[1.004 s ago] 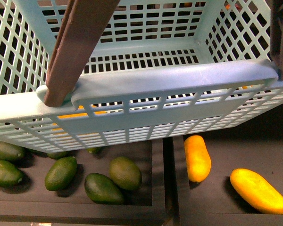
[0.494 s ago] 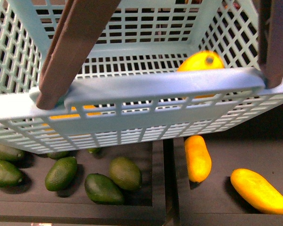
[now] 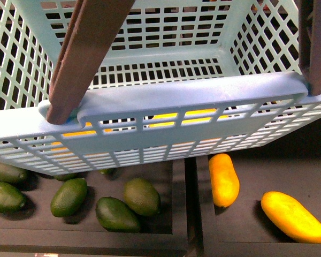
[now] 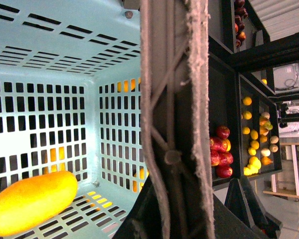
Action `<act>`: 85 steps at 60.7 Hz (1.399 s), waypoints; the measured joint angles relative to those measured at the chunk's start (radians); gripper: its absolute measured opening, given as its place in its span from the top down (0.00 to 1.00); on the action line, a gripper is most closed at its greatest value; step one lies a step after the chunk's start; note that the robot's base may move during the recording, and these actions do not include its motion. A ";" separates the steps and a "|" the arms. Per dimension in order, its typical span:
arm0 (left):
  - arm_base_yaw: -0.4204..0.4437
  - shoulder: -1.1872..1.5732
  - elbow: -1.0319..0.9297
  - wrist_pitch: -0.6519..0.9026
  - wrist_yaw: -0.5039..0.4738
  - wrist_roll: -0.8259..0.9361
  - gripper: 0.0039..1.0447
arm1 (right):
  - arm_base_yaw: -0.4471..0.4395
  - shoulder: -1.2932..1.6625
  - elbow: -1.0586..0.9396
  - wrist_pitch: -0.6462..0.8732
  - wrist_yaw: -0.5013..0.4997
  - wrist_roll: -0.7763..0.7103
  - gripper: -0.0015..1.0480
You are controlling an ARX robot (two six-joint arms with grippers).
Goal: Pick lemon and mango into basket
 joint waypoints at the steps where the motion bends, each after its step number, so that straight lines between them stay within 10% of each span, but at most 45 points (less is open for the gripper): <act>1: 0.000 0.000 0.000 0.000 0.000 0.000 0.95 | -0.002 -0.005 -0.006 0.001 -0.001 -0.001 0.63; 14: 0.000 0.000 0.000 0.000 -0.002 0.001 0.95 | -0.044 -0.121 -0.115 0.000 -0.041 -0.014 0.98; 85: 0.000 0.000 0.000 0.000 -0.002 0.001 0.95 | -0.141 -0.678 -0.300 -0.344 -0.136 -0.020 0.98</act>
